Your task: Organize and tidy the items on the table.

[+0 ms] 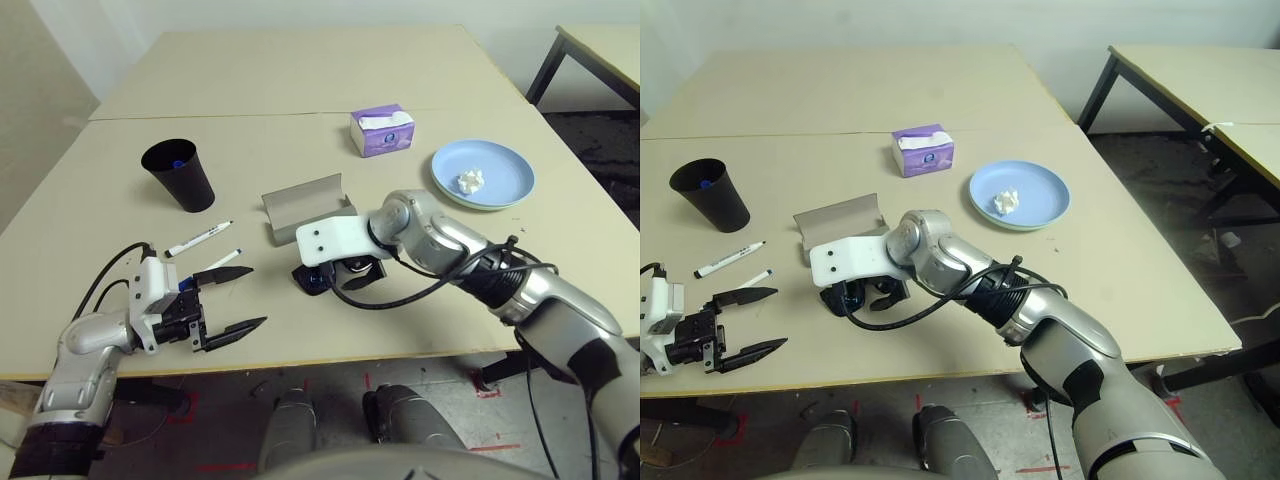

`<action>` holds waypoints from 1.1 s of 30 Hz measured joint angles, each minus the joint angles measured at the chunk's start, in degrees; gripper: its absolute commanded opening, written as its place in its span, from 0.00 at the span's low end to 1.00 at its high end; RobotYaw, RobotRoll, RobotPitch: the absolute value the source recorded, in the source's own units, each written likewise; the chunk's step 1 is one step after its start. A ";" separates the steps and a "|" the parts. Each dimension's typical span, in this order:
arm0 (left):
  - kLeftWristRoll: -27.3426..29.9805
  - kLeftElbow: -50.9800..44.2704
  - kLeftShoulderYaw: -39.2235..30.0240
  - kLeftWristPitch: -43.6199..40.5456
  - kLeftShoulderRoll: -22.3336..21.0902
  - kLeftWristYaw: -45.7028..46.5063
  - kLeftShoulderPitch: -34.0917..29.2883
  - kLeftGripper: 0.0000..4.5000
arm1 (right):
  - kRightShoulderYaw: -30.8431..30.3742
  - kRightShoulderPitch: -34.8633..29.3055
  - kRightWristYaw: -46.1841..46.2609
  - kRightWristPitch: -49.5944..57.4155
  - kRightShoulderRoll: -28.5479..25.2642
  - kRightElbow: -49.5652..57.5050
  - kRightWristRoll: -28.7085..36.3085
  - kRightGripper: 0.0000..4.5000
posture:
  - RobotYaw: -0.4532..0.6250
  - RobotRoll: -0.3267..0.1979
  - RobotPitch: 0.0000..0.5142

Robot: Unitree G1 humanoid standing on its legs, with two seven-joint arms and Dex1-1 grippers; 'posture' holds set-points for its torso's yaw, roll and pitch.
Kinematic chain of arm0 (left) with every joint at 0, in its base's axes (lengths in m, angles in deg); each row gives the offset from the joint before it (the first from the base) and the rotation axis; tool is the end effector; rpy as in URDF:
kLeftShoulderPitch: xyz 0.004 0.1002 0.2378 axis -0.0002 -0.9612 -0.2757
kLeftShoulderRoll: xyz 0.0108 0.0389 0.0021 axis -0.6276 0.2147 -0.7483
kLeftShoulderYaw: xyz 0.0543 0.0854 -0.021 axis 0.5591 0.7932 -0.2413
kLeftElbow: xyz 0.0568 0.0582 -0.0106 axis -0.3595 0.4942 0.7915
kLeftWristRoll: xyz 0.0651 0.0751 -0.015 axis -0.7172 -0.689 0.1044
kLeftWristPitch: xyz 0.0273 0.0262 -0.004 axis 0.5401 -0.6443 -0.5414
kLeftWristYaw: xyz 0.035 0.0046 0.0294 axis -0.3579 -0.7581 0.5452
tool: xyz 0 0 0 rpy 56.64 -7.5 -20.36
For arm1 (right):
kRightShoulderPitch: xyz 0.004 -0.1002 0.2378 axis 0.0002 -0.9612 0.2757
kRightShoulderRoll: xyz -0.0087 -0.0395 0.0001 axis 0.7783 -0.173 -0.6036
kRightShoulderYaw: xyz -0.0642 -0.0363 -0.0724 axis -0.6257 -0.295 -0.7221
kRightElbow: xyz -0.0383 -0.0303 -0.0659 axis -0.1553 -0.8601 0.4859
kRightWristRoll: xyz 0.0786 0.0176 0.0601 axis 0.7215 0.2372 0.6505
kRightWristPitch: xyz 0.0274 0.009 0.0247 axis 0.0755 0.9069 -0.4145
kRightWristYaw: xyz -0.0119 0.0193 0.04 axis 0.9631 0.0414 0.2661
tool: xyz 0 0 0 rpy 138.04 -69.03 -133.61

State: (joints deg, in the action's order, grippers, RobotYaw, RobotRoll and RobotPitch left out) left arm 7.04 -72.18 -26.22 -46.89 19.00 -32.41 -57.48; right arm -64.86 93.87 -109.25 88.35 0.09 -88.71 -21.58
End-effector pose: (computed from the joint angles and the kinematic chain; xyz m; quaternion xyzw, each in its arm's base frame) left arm 0.1771 0.3155 0.0969 0.1394 0.0384 -0.5078 0.8493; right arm 0.2890 -0.0387 0.1764 -0.5309 0.1578 0.6431 0.5289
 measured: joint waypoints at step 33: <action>0.07 -2.08 0.90 -0.93 2.31 2.16 -0.47 1.00 | 3.76 -2.72 -2.69 1.22 0.98 1.31 -2.26 0.76 | 0.41 0.62 0.26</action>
State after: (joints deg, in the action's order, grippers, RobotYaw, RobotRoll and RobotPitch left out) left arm 7.12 -74.26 -25.31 -47.82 21.31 -30.25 -57.94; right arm -61.10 91.15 -111.94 89.57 1.07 -87.41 -23.84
